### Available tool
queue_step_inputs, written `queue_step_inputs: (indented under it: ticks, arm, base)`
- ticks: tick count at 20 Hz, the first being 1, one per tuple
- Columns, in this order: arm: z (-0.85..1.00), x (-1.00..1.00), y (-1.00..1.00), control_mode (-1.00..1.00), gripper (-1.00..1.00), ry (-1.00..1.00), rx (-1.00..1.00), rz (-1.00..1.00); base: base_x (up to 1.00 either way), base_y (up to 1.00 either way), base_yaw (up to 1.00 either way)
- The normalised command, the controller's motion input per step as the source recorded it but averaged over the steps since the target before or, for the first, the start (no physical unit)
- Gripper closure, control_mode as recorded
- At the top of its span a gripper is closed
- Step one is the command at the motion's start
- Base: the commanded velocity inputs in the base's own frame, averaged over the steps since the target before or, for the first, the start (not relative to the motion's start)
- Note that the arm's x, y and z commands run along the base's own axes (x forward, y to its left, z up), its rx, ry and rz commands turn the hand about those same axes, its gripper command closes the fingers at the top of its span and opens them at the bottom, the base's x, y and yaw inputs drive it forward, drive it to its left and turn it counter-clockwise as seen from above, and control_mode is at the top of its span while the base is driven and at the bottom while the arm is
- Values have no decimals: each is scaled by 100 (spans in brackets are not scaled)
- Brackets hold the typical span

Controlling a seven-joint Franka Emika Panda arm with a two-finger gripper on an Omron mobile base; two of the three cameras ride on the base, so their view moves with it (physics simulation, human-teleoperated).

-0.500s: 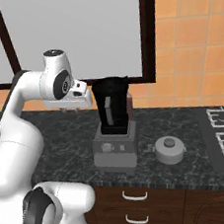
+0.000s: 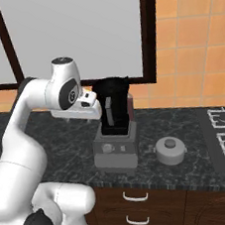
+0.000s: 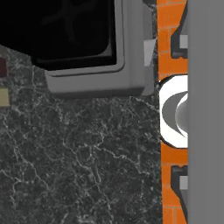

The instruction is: Close the lid blender by securely placing the lid on top.

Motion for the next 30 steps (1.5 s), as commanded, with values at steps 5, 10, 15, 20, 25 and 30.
queue_step_inputs:
  ticks: [5, 10, 15, 20, 25, 30]
  arm:
    - [-27, -45, -63, -100, -100, 0, 0, -19]
    - [-23, -22, -75, -100, -100, 0, 0, -19]
    - [-10, -5, -77, -100, -100, 0, 0, -17]
    - [-6, -7, -62, -100, -100, 0, 0, -6]
    - [-26, 0, -60, -100, -100, -10, 3, 5]
    - [-21, 0, -54, -100, -100, -15, 2, 15]
  base:
    - [0, 0, 0]
    - [0, 0, 0]
    - [0, 0, 0]
    - [0, 0, 0]
    - [0, 0, 0]
    - [0, 0, 0]
